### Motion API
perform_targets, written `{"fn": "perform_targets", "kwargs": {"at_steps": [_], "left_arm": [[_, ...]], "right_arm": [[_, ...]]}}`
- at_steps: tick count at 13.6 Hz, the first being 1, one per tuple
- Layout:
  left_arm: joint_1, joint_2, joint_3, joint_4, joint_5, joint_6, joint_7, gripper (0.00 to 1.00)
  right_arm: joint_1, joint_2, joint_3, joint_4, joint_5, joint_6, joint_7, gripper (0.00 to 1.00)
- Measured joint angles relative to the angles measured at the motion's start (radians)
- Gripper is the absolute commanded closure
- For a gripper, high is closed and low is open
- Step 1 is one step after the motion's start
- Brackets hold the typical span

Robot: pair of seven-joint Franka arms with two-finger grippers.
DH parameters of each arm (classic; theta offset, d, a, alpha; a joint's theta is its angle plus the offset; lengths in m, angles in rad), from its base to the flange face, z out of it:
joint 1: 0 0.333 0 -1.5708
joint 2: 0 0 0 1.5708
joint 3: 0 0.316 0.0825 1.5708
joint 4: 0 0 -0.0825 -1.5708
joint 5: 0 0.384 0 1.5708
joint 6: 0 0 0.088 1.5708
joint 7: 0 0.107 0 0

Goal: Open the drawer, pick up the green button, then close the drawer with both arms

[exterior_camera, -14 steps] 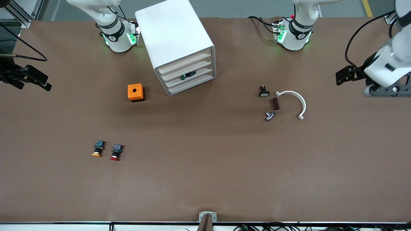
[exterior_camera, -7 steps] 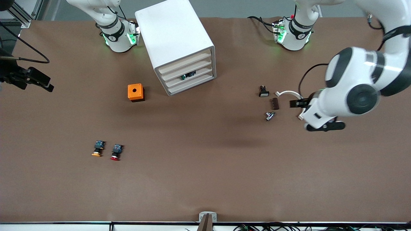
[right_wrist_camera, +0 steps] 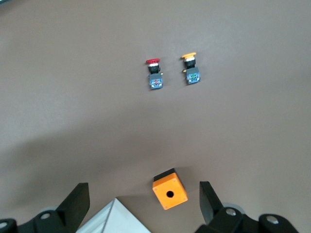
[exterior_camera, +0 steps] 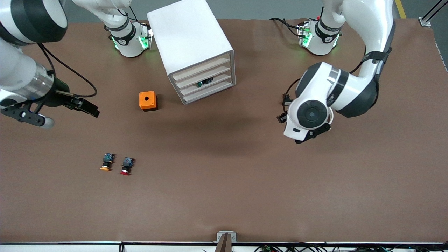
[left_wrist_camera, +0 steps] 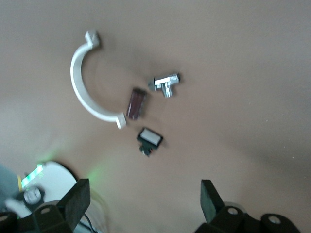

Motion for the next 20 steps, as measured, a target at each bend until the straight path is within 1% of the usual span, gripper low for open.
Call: {"fn": "perform_targets", "kwargs": {"at_steps": [2, 4, 8, 11, 13, 14, 15, 16, 19, 20], "left_arm": [[-0.042, 0.02, 0.0, 0.0, -0.055, -0.008, -0.168, 0.0], [-0.076, 0.054, 0.0, 0.0, -0.12, -0.009, -0.312, 0.0], [-0.126, 0.166, 0.0, 0.0, -0.275, -0.007, -0.649, 0.01], [-0.139, 0.228, 0.0, 0.003, -0.406, -0.005, -0.78, 0.03], [-0.139, 0.259, 0.001, 0.003, -0.443, -0.005, -0.87, 0.05], [-0.14, 0.276, 0.001, 0.003, -0.457, -0.006, -0.913, 0.07], [-0.143, 0.295, 0.0, 0.003, -0.478, -0.006, -0.951, 0.12], [-0.148, 0.315, 0.0, 0.003, -0.511, -0.006, -0.991, 0.14], [-0.154, 0.366, 0.001, 0.004, -0.637, -0.006, -1.083, 0.14], [-0.158, 0.381, 0.001, 0.005, -0.673, -0.005, -1.11, 0.17]], "right_arm": [[0.001, 0.04, 0.038, 0.021, 0.0, 0.01, 0.094, 0.0], [0.009, 0.071, 0.057, 0.028, 0.0, 0.031, 0.149, 0.0], [0.021, 0.145, 0.109, 0.03, 0.0, 0.095, 0.283, 0.0], [0.023, 0.203, 0.161, 0.031, 0.01, 0.144, 0.419, 0.0], [0.025, 0.237, 0.192, 0.032, 0.018, 0.179, 0.507, 0.0], [0.027, 0.254, 0.208, 0.033, 0.019, 0.19, 0.553, 0.0], [0.028, 0.27, 0.226, 0.033, 0.019, 0.2, 0.597, 0.0], [0.03, 0.284, 0.24, 0.035, 0.019, 0.207, 0.641, 0.0], [0.05, 0.31, 0.252, 0.039, 0.019, 0.217, 0.726, 0.0], [0.059, 0.315, 0.252, 0.041, 0.02, 0.228, 0.754, 0.0]]}}
